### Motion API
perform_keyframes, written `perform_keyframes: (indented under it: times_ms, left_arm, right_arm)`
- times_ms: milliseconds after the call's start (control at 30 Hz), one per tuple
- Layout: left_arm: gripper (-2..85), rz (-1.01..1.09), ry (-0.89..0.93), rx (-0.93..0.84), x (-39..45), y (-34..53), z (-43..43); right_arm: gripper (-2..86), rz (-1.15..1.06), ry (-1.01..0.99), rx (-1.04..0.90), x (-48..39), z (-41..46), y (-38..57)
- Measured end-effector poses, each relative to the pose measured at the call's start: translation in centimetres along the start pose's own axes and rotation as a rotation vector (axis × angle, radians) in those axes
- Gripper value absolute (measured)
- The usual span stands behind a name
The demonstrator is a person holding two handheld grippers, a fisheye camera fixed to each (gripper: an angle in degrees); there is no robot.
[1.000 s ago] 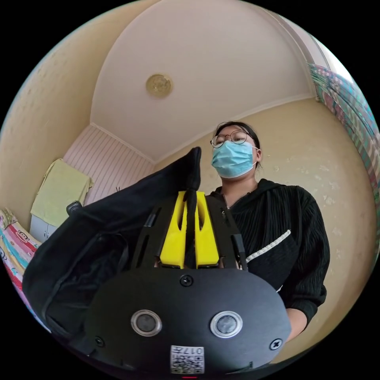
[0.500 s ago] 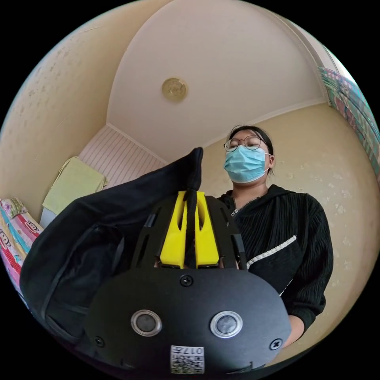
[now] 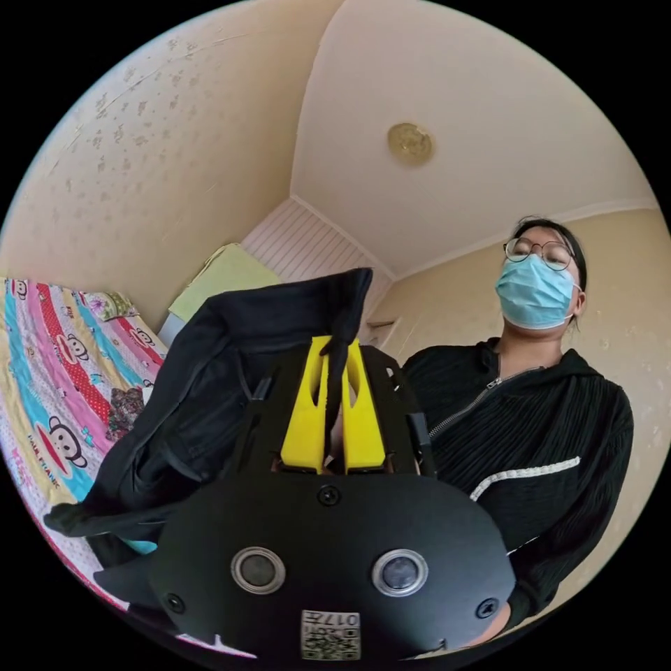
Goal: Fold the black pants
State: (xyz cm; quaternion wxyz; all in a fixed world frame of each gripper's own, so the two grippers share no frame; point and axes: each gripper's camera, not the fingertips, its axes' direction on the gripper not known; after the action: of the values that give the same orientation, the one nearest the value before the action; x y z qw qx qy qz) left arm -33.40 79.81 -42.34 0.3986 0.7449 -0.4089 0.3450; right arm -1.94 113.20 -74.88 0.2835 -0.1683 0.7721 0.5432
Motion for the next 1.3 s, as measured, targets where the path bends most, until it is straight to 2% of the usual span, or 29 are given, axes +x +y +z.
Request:
perform_keyframes:
  times_ms: [133, 267, 400, 467, 633, 700, 867, 933, 1167, 1300]
  left_arm:
    - [3.3, -0.066, -0.011, 0.123, -1.9, 0.5, -2.6]
    - [9.5, -0.137, 0.011, 0.155, -3.3, 0.6, -5.9]
    - [12.3, -0.134, 0.025, 0.099, -3.4, 0.6, -6.3]
    - [13.1, -0.129, 0.065, 0.138, -3.5, 1.2, -7.5]
    - [9.9, -0.106, 0.111, 0.313, -2.9, 3.1, -12.6]
    - [9.6, -0.1, 0.042, 0.336, -2.3, 3.7, -14.4]
    - [15.6, -0.13, -0.323, 0.244, -1.5, 3.9, -14.7]
    - [16.0, -0.138, -0.354, 0.205, -2.2, 3.6, -13.9]
    - [15.7, -0.12, -0.218, 0.214, -4.8, -0.8, -13.9]
    - [16.5, -0.089, -0.148, 0.201, -6.1, -5.2, -14.4]
  right_arm:
    - [0.4, -0.082, 0.048, 0.09, -2.2, 1.2, 0.3]
    - [-0.2, -0.338, 0.139, 0.155, -8.2, 1.9, -0.4]
    - [-0.3, -0.523, 0.382, 0.001, -15.0, 5.6, -3.9]
    - [-0.3, -0.587, 0.439, -0.041, -17.4, 6.9, -5.0]
    - [-0.3, -0.652, 0.476, -0.034, -21.5, 7.1, -7.5]
    - [-0.3, -0.71, 0.489, -0.002, -24.0, 6.6, -8.4]
    - [-0.3, -0.831, 0.459, 0.053, -30.3, 6.0, -10.4]
    - [-0.2, -0.823, 0.469, 0.081, -32.5, 5.9, -11.6]
    - [-0.2, -0.901, 0.451, 0.228, -38.9, 4.9, -15.5]
    - [-0.2, -0.946, 0.357, 0.288, -40.8, 4.2, -18.9]
